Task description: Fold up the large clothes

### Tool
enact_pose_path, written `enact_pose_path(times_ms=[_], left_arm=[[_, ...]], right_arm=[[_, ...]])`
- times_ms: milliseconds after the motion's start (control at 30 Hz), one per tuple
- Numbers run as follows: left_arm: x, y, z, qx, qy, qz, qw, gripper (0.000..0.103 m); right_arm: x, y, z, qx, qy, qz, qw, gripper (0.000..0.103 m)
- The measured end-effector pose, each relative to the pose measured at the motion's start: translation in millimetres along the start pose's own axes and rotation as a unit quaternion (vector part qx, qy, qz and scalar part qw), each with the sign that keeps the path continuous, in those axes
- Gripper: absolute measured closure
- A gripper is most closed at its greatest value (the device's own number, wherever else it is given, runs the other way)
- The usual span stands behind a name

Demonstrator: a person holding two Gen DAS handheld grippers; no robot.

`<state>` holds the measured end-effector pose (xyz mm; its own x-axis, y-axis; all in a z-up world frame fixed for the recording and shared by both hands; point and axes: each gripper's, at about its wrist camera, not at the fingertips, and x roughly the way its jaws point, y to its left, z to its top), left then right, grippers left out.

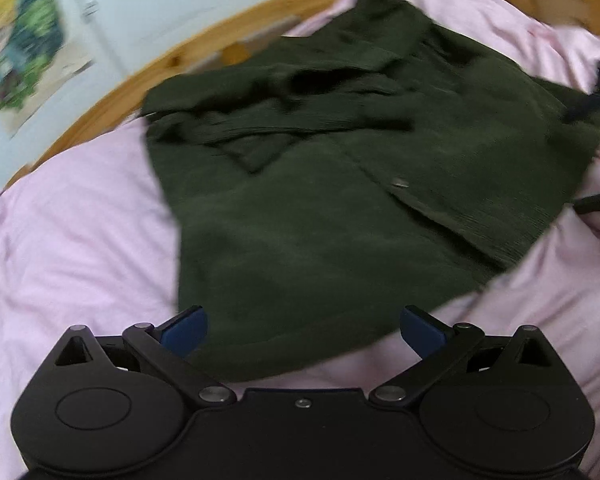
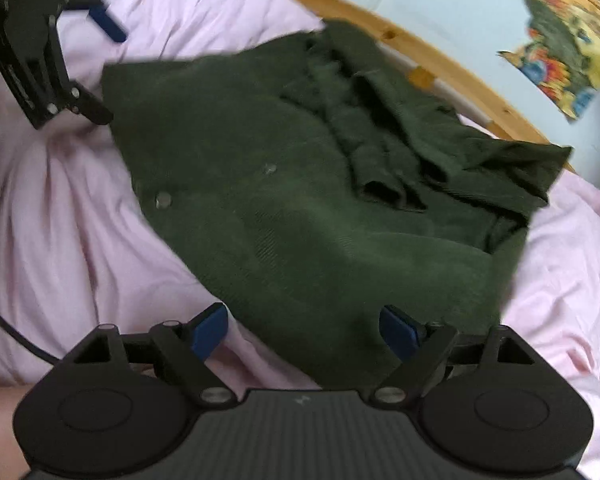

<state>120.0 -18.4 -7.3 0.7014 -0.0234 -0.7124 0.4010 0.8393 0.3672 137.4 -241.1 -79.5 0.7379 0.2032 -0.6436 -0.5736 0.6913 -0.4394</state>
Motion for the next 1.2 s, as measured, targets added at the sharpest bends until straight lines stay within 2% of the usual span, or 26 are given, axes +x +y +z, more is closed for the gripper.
enact_pose_path(times_ms=[100, 133, 167, 233, 300, 333, 400, 433, 467, 533, 633, 667, 767, 833, 900, 967, 1000, 1033, 1067, 1100, 1133, 1200], left_arm=[[2.4, -12.2, 1.3, 0.026, -0.009, 0.0, 0.9996, 0.001], [2.8, -14.1, 1.6, 0.031, -0.012, 0.001, 0.9994, 0.001], [3.1, -14.8, 2.0, 0.032, -0.013, 0.0, 0.9994, 0.001], [4.7, -15.2, 3.1, 0.028, -0.012, -0.009, 0.9995, 0.001], [6.3, -15.4, 3.4, 0.026, -0.008, -0.015, 0.9995, 0.001], [7.1, -16.6, 3.5, 0.028, -0.006, -0.018, 0.9994, 0.001], [8.6, -19.0, 3.3, 0.036, -0.006, -0.018, 0.9992, 0.001], [9.1, -20.1, 2.7, 0.039, -0.005, -0.016, 0.9991, 0.001], [10.4, -21.1, 2.5, 0.042, -0.004, -0.014, 0.999, 0.001], [13.3, -22.0, 1.0, 0.047, 0.006, -0.006, 0.9989, 0.001], [21.0, -21.2, -1.1, 0.056, 0.027, 0.021, 0.9979, 0.001], [22.9, -19.9, -1.7, 0.054, 0.032, 0.026, 0.9977, 0.001], [26.6, -11.6, -0.5, 0.033, 0.044, 0.028, 0.9981, 0.001], [25.6, -6.4, 1.4, 0.015, 0.042, 0.027, 0.9986, 0.001], [23.3, -2.6, 4.0, 0.0, 0.036, 0.025, 0.999, 0.001], [20.2, -0.7, 5.8, -0.006, 0.028, 0.025, 0.9993, 0.001], [18.6, -1.7, 6.4, -0.006, 0.024, 0.026, 0.9994, 0.001], [16.0, -2.4, 7.0, -0.005, 0.017, 0.028, 0.9995, 0.001], [13.8, -3.5, 7.7, -0.002, 0.011, 0.028, 0.9996, 0.001], [11.3, -4.5, 8.2, 0.002, 0.003, 0.025, 0.9997, 0.001], [8.5, -6.6, 8.6, 0.006, -0.006, 0.021, 0.9998, 0.001], [3.1, -13.1, 9.0, 0.023, -0.021, 0.008, 0.9995, 0.001]], right_arm=[[2.2, -4.8, 2.3, 0.021, -0.018, -0.006, 1.0, 0.021], [-0.9, -9.0, 3.7, 0.039, -0.032, -0.009, 0.999, 0.039], [-2.3, -14.9, 4.0, 0.059, -0.042, -0.011, 0.997, 0.061], [-3.5, -32.5, 5.5, 0.108, -0.059, -0.033, 0.992, 0.092], [-3.4, -52.0, 4.8, 0.164, -0.074, -0.021, 0.983, 0.092], [-1.9, -63.6, 3.0, 0.194, -0.078, 0.0, 0.978, 0.092], [-5.4, -68.2, 1.2, 0.21, -0.08, 0.023, 0.974, 0.09], [-8.2, -65.7, 0.0, 0.197, -0.08, 0.035, 0.977, 0.081], [-11.6, -59.8, -0.2, 0.18, -0.078, 0.043, 0.98, 0.055], [-17.2, -39.5, 0.1, 0.133, -0.075, 0.049, 0.987, 0.028], [-21.5, -10.3, 2.9, 0.058, -0.067, 0.06, 0.994, 0.024], [-21.0, -3.0, 3.3, 0.043, -0.063, 0.062, 0.995, 0.02], [-4.4, 11.7, 5.9, 0.011, -0.029, 0.049, 0.998, 0.02], [3.2, 13.5, 5.9, 0.011, -0.022, 0.035, 0.999, 0.022], [3.8, 9.0, 9.0, 0.026, -0.04, 0.023, 0.999, 0.03], [-0.9, 0.7, 11.7, 0.056, -0.067, 0.016, 0.996, 0.052], [-3.5, -5.2, 13.8, 0.071, -0.078, 0.013, 0.994, 0.059], [-4.7, -12.7, 16.7, 0.089, -0.091, 0.014, 0.992, 0.076], [-3.6, -19.3, 19.3, 0.105, -0.099, 0.017, 0.989, 0.087], [-2.8, -25.0, 21.4, 0.124, -0.108, 0.017, 0.986, 0.09], [-1.9, -31.8, 23.6, 0.144, -0.116, 0.009, 0.983, 0.102], [0.9, -44.7, 25.9, 0.175, -0.126, -0.002, 0.976, 0.103]])
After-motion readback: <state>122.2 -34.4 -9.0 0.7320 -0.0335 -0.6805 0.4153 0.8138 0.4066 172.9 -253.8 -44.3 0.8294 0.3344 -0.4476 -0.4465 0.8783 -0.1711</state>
